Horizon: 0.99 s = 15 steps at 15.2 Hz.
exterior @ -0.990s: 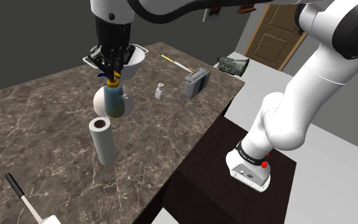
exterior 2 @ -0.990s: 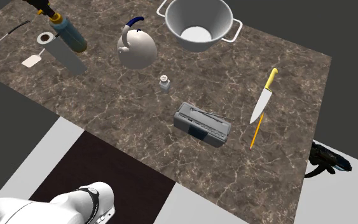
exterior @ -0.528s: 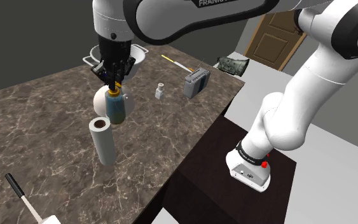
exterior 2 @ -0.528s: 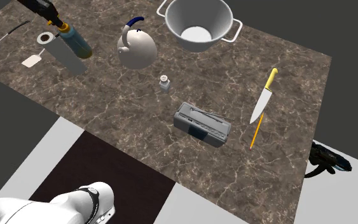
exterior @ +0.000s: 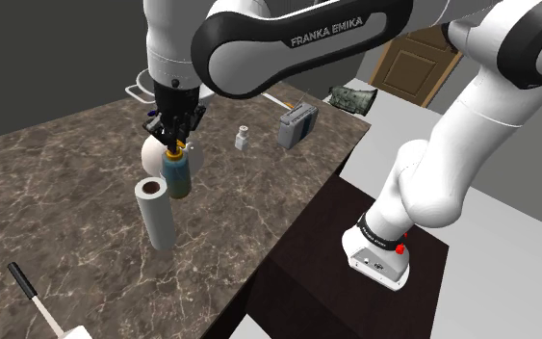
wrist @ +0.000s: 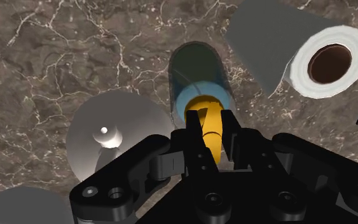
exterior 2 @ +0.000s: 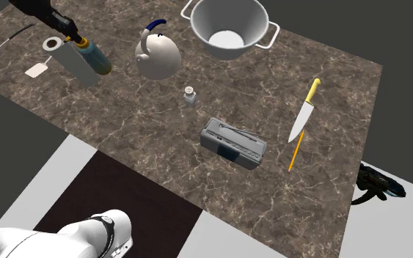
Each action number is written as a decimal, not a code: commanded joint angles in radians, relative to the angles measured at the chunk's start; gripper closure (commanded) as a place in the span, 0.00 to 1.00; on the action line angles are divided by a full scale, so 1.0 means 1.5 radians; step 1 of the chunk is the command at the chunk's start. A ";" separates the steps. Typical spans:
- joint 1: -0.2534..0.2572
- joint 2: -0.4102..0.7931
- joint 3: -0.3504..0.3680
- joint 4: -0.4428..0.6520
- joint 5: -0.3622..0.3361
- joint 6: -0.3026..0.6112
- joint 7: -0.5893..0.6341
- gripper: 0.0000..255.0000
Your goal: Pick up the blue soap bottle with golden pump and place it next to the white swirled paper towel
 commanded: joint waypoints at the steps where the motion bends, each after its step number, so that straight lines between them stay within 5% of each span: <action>1: 0.000 0.006 0.000 -0.012 -0.003 0.018 0.003 1.00; 15: 0.001 0.044 -0.001 -0.074 -0.025 0.116 0.024 1.00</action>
